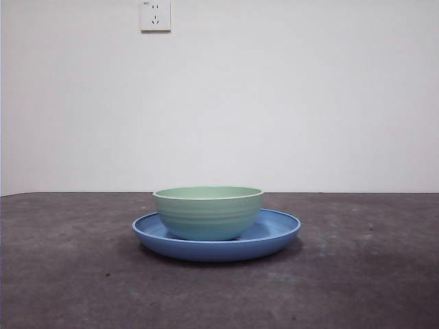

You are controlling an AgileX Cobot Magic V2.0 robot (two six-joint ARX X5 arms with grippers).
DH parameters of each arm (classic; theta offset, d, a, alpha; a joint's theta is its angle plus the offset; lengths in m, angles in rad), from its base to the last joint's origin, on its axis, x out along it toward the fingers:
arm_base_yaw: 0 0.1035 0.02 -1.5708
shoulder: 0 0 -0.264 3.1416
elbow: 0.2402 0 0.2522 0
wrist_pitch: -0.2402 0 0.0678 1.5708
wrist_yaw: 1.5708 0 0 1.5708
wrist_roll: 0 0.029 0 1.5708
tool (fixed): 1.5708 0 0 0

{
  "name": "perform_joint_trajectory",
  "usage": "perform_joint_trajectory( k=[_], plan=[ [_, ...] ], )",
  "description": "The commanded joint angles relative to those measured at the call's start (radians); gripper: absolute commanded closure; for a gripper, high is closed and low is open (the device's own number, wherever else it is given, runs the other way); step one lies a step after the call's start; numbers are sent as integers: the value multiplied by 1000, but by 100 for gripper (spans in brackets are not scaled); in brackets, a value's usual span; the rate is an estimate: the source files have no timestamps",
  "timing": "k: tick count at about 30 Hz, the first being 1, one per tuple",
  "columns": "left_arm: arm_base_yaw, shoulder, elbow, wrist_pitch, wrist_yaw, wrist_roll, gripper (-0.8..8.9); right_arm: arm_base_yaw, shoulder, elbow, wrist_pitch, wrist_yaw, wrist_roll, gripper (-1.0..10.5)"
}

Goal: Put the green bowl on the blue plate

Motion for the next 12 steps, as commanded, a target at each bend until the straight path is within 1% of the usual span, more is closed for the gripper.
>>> perform_joint_trajectory(
  k=[1,4,9,12],
  plan=[
    [2,-2,-21,-7,-1,-2,804,-2,-3,-20,11,3,19,940],
    [2,-2,-21,-7,-1,-2,804,-2,-3,-43,9,2,45,940],
    [2,-2,-21,-7,-1,-2,804,-2,-3,-45,-54,4,47,940],
    [2,-2,-21,-7,-1,-2,804,-2,-3,-45,-51,7,65,940]
  ],
)
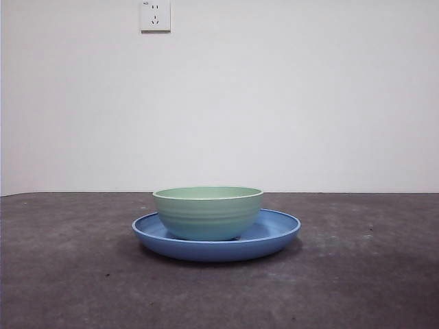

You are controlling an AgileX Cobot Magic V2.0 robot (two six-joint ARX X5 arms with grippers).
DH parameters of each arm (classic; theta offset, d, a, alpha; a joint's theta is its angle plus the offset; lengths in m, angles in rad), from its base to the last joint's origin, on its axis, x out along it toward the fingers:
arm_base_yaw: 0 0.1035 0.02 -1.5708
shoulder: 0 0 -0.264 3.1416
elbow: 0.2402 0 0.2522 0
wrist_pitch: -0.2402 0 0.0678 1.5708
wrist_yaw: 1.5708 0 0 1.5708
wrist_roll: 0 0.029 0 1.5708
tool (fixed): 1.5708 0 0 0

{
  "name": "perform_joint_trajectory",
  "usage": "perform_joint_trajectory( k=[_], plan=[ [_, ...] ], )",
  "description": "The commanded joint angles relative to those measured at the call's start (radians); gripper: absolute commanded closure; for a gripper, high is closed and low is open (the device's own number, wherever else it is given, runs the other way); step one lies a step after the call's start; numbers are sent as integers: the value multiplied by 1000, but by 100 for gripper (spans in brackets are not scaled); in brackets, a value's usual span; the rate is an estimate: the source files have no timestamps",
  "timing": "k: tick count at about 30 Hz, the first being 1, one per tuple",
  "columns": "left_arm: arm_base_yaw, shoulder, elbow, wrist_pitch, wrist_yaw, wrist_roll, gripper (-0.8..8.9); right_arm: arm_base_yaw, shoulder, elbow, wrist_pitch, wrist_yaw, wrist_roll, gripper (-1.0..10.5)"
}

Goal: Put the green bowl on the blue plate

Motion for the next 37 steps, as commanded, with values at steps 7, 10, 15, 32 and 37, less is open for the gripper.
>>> perform_joint_trajectory(
  k=[7,10,15,32,37],
  plan=[
    [2,-2,-21,-7,-1,-2,804,-2,-3,-4,1,-2,55,940],
    [2,-2,-21,-7,-1,-2,804,-2,-3,-4,1,-2,55,940],
    [2,-2,-21,-7,-1,-2,804,-2,-3,-4,1,-2,55,940],
    [2,-2,-21,-7,-1,-2,804,-2,-3,-4,1,-2,55,940],
    [2,-2,-21,-7,-1,-2,804,-2,-3,-4,1,-2,55,940]
  ],
)
